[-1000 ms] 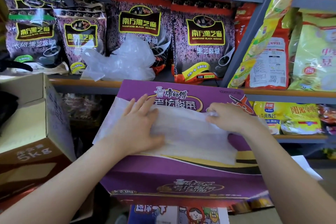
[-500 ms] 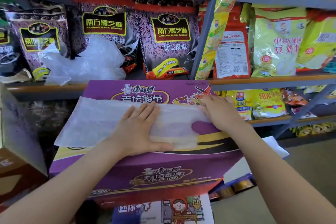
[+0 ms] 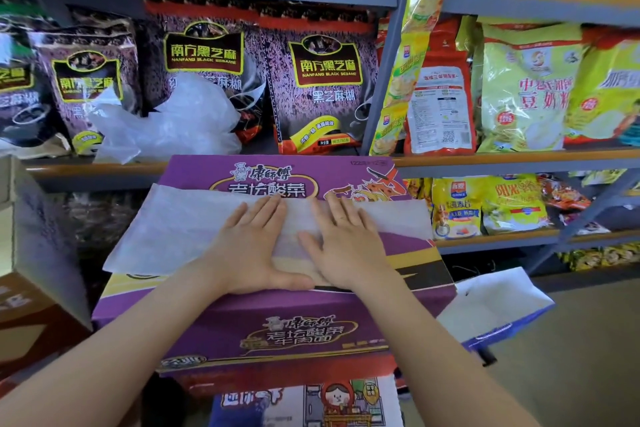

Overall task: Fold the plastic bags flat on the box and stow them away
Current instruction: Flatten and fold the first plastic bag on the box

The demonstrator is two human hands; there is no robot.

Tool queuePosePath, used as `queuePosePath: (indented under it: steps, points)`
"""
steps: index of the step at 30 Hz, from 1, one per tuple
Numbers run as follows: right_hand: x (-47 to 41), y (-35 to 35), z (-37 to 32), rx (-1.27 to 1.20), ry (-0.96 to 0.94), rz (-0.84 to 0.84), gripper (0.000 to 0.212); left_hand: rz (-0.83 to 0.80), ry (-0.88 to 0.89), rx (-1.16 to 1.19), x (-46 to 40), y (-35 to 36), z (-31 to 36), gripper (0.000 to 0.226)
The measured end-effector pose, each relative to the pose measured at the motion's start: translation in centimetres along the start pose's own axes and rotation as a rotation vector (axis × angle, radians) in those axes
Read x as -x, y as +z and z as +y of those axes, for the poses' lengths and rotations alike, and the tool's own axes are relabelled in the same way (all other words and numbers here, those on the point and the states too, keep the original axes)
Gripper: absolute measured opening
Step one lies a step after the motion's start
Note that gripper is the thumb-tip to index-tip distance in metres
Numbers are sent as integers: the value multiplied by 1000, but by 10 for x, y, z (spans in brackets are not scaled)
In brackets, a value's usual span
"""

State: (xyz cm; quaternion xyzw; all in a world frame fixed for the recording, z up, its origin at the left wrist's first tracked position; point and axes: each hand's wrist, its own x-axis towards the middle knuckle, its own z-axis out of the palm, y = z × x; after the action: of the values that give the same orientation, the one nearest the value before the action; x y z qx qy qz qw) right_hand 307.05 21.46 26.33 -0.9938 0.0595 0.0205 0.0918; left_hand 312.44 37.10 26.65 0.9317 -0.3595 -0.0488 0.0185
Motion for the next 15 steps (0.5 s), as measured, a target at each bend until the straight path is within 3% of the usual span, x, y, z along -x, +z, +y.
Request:
queuePosePath:
  steps: [6,12,15]
  points:
    - [4,-4,30,2,154,-17,73,15,-137,75,19,-1,-30,121]
    - [10,-8,42,-8,239,7,87,22,-311,128,39,-5,-56,129]
    - [12,-12,43,-12,314,3,90,27,-368,140,42,-5,-55,122]
